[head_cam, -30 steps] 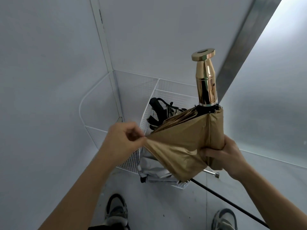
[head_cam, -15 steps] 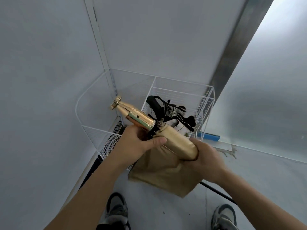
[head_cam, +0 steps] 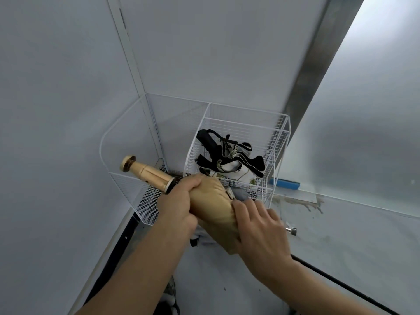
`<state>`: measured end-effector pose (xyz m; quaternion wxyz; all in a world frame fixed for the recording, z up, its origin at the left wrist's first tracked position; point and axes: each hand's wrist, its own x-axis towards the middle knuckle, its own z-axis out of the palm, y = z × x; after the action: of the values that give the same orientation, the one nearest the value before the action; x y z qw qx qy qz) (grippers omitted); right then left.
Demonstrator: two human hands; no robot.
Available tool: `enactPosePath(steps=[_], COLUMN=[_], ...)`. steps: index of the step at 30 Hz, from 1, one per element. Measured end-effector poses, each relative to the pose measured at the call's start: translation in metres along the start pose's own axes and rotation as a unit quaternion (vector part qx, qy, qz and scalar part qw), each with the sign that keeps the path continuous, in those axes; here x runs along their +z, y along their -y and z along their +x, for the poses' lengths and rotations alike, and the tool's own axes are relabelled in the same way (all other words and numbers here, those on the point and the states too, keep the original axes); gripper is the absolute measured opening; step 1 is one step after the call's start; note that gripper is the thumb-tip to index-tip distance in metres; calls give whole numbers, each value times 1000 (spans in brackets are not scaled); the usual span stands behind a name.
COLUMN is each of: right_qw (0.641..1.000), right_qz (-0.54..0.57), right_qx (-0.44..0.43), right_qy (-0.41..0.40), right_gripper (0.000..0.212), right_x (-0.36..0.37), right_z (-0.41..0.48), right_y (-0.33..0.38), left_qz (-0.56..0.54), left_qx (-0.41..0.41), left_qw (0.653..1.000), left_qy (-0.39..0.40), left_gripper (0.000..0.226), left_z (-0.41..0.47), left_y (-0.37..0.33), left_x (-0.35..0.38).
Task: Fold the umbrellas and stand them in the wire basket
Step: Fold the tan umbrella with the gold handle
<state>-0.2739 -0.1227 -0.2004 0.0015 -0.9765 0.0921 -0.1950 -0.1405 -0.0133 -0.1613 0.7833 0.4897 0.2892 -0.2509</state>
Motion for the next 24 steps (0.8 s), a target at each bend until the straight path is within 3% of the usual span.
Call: enactPosePath(steps=[3, 5, 9, 13, 18, 24], right_qw=[997, 981, 930, 947, 983, 991], right_qz=[74, 177, 304, 255, 151, 106], right_qx=[5, 55, 161, 153, 99, 84], right_qy=[24, 57, 132, 124, 7, -21], right_gripper=[66, 68, 91, 90, 69, 77], right_x=[1, -4, -12, -14, -2, -2], right_z=[0, 4, 11, 10, 8, 4], right_y=[1, -3, -8, -1, -9, -6], left_qz=[-2, -12, 3, 37, 12, 14], left_qx=[14, 53, 103, 134, 124, 133], left_qw=[1000, 997, 979, 962, 956, 955], left_qy=[18, 55, 176, 234, 267, 265], left_gripper=[30, 16, 28, 33, 55, 21], left_z=[1, -3, -6, -11, -17, -19], left_y=[-6, -13, -19, -14, -16, -20], left_x=[-3, -2, -3, -2, -3, -1])
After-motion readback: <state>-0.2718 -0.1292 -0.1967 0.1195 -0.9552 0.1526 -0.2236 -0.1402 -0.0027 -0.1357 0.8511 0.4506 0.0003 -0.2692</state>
